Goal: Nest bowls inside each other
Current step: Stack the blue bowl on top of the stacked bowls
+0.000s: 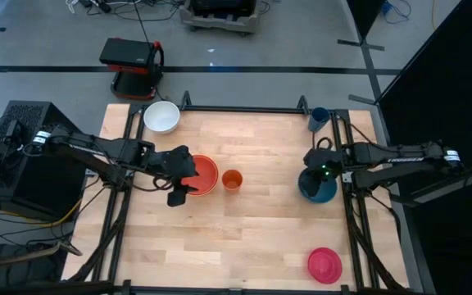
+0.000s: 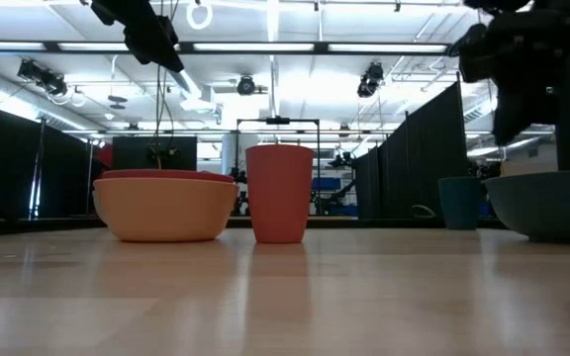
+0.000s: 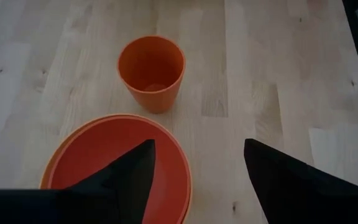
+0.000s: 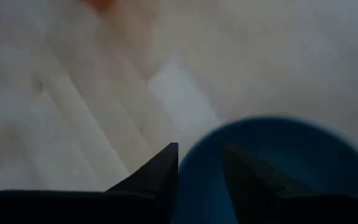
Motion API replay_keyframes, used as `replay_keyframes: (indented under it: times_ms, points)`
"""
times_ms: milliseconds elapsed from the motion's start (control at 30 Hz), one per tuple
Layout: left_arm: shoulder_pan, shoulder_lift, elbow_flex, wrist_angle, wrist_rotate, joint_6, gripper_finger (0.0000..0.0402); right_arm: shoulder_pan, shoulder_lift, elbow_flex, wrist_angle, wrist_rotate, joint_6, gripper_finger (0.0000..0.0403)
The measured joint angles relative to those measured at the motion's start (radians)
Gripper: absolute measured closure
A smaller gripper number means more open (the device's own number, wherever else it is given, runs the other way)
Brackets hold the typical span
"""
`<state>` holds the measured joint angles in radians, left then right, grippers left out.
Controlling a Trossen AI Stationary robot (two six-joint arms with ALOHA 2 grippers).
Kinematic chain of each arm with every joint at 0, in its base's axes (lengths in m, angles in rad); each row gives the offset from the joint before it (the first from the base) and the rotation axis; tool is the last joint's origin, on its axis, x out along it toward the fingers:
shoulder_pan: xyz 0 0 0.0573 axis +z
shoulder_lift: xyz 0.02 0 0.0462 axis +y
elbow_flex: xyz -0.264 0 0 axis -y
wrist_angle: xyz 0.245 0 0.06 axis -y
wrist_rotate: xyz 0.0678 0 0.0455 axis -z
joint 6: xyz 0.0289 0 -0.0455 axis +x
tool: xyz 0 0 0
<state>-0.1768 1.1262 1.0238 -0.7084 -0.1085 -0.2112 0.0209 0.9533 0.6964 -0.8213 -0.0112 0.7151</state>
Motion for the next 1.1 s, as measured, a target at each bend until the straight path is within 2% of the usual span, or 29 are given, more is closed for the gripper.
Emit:
replay_keyframes:
  times_ms: [133,533,1100]
  points:
    - [0.0,0.0,0.0,0.0,0.0,-0.004,0.0171,0.007,0.037,0.028,-0.043,-0.022,0.018,0.0284]
    - [0.0,0.0,0.0,0.0,-0.001,-0.006,0.0174,0.012,0.286,0.028,-0.008,-0.042,0.018,0.0257]
    - [-0.001,0.0,0.0,-0.001,-0.003,-0.01,0.0186,0.016,0.359,0.03,0.05,-0.012,-0.014,0.0395]
